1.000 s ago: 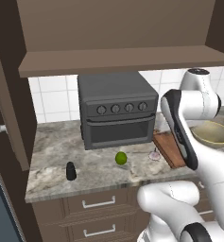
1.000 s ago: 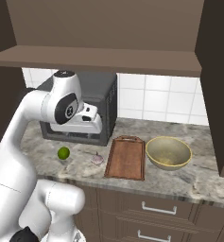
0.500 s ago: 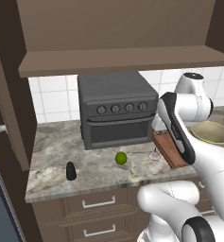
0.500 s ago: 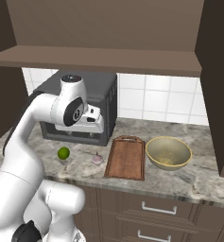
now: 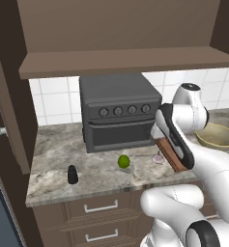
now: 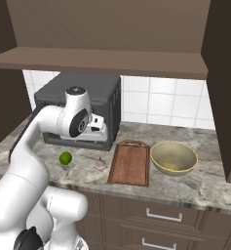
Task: Open the cabinet. Place the bowl and condiment on the counter. Then place the lime and garlic on the cutting board.
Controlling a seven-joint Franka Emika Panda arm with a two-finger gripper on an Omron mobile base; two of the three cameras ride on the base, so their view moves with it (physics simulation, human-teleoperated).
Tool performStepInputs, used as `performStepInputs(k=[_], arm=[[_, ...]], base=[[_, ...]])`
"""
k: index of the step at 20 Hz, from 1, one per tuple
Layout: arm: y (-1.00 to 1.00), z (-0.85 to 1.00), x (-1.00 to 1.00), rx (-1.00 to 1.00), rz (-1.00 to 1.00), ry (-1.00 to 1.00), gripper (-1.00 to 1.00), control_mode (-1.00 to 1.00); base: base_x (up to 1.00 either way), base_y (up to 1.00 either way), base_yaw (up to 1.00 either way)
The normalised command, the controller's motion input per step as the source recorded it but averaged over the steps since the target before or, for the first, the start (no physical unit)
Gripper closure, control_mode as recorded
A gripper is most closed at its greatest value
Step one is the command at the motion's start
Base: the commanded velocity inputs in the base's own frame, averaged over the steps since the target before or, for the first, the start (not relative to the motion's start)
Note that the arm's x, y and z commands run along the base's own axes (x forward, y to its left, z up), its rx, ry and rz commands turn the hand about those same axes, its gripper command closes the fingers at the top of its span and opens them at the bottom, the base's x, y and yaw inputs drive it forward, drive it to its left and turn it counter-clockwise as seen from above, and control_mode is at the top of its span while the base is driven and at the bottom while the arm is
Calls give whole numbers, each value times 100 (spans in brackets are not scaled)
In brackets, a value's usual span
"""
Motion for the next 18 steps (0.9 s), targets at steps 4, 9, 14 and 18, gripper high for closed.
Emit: performStepInputs(k=[4,9,14,18], arm=[[0,-34,20,-3,1,-5,-100,-100],[0,-36,23,-4,1,-4,-100,-100],[0,-37,22,-2,1,-5,-100,-100],[0,-35,24,-1,1,-5,-100,-100]], base=[[0,0,0],[0,0,0],[0,0,0],[0,0,0]])
